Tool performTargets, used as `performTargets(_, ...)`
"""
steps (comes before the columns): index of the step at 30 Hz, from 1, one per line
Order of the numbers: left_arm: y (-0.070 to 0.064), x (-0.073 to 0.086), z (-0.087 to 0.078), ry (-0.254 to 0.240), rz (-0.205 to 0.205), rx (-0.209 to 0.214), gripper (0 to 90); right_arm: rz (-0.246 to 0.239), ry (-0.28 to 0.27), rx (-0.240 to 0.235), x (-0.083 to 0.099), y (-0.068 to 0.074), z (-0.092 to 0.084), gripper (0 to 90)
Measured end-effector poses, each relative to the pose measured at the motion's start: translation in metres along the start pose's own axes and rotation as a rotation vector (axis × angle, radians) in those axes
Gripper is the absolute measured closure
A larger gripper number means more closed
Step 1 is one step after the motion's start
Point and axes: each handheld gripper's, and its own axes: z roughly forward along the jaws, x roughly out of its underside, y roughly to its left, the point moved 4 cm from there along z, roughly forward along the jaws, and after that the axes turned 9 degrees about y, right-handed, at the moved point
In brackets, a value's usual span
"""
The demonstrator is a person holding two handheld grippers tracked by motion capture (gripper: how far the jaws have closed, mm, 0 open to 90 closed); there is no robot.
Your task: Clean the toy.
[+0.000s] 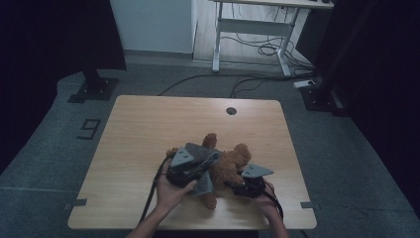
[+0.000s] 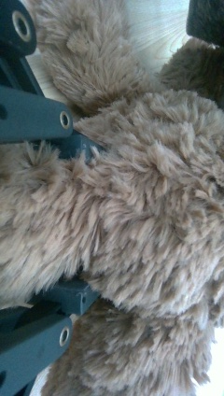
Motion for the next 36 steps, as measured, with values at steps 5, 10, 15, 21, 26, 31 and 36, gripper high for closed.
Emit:
performTargets(5, -0.023, -0.015, 0.052, 0.088, 0.054, 0.003, 76.2, -0.008, -0.003, 0.003, 0.002, 0.002, -0.002, 46.6)
performTargets(10, -0.022, -0.010, 0.069, 0.112, 0.050, -0.002, 76.5, 0.015, -0.012, 0.003, 0.007, 0.001, -0.002, 46.5)
performTargets(15, -0.013, -0.005, 0.056, 0.095, 0.033, -0.005, 77.0, -0.001, -0.014, 0.004, 0.006, 0.003, -0.001, 46.5)
performTargets(21, 0.005, 0.001, 0.032, 0.111, 0.113, -0.201, 77.1, 0.011, -0.020, -0.001, 0.007, 0.001, -0.002, 46.4)
performTargets(26, 0.039, 0.014, 0.000, 0.060, 0.025, -0.197, 77.0, 0.006, -0.023, -0.007, 0.008, 0.001, -0.003, 46.4)
performTargets(31, 0.063, 0.025, -0.044, -0.025, -0.028, -0.253, 76.8, -0.006, -0.017, -0.005, 0.009, 0.004, -0.003, 46.3)
performTargets(36, 0.089, 0.049, -0.052, 0.011, -0.115, -0.230, 76.9, 0.009, -0.021, -0.008, 0.009, 0.003, -0.003, 46.3)
